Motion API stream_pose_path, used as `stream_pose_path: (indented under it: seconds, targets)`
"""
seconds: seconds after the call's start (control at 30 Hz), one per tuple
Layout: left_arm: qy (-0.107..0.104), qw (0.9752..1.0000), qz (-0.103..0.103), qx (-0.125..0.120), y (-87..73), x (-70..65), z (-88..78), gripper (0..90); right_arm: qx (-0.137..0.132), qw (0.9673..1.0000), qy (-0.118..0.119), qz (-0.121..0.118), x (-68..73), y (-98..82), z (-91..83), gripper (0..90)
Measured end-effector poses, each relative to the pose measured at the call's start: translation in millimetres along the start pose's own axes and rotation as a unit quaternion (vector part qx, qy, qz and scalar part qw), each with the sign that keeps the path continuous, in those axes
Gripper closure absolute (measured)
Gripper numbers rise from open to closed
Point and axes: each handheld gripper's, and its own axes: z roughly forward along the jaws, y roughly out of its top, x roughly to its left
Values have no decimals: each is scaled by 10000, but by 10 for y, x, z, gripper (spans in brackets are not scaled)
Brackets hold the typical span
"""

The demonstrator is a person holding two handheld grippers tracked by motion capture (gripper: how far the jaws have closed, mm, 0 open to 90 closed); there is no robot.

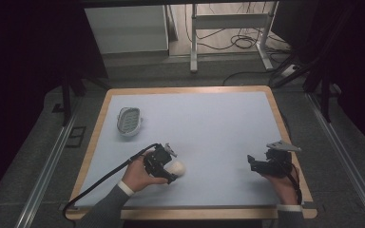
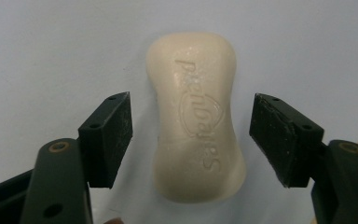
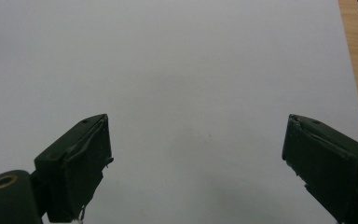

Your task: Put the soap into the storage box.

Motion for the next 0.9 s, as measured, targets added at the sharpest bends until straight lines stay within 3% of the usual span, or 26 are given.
stream_pose_path:
  seconds: [0.2, 0.43, 0.67, 0.9]
  targets:
    - [-27, 10000, 6, 76, -5, -21, 49, 336, 8, 10000, 8, 4, -6, -1, -3, 77]
    - [80, 9998, -128, 129, -21, -20, 116, 374, 5, 10000, -8, 6, -13, -1, -12, 77]
    - [89, 9998, -108, 121, -44, -44, 147, 466, 4, 10000, -18, 20, -30, -2, -15, 76]
    - [47, 9999, -123, 62, -55, -30, 131, 492, -1, 10000, 4, 16, -32, -2, -26, 76]
